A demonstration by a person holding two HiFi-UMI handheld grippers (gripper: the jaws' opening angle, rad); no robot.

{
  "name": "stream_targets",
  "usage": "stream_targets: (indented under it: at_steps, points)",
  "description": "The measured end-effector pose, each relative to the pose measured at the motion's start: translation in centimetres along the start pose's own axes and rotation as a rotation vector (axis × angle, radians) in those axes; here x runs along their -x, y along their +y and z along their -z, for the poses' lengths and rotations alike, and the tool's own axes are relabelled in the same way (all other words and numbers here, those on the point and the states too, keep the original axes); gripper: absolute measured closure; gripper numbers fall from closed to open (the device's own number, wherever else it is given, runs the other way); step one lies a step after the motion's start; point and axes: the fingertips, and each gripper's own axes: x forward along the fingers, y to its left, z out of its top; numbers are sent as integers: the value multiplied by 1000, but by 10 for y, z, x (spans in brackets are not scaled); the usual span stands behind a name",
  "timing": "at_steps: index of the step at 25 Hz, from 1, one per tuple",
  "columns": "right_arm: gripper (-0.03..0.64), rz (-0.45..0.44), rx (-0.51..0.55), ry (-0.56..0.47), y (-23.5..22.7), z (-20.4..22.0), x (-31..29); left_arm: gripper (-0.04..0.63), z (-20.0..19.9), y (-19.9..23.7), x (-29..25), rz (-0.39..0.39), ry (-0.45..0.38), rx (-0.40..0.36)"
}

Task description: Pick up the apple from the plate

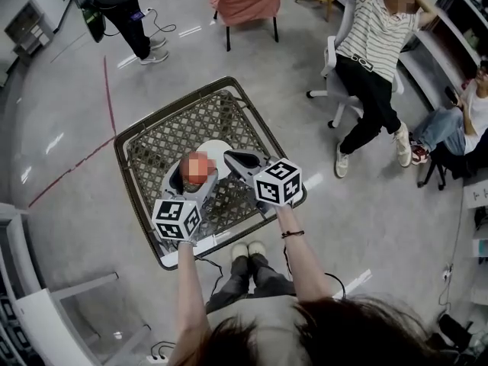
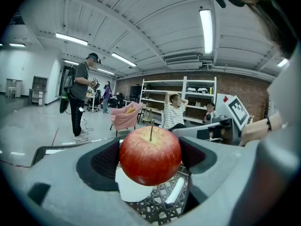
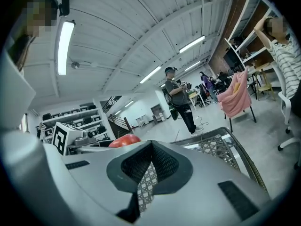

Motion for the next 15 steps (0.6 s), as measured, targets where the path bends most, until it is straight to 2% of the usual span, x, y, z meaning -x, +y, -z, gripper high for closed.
stream_targets:
  at_steps: [15]
  points:
    - [607, -24, 30, -52, 37, -20, 21, 199, -28, -26, 33, 34, -76, 17]
